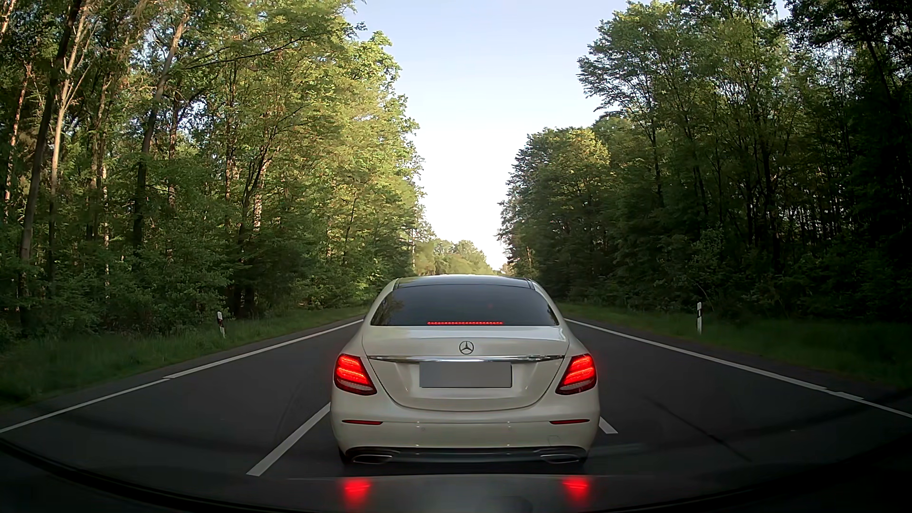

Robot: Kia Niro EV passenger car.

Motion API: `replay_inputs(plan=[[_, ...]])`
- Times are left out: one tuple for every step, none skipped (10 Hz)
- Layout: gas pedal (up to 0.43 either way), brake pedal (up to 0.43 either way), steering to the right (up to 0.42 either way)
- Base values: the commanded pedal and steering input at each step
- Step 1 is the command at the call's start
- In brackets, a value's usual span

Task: Follow the waypoints while adhering to traffic rules and regulations

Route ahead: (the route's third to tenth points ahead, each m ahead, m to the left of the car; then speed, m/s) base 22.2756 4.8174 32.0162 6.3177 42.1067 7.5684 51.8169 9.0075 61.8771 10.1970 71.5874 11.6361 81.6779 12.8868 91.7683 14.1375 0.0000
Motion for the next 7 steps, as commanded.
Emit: replay_inputs(plan=[[0.0,0.396,-0.002],[0.0,0.402,-0.002],[0.0,0.396,-0.002],[0.0,0.396,-0.002],[0.0,0.396,-0.002],[0.0,0.396,-0.002],[0.0,0.396,-0.002]])
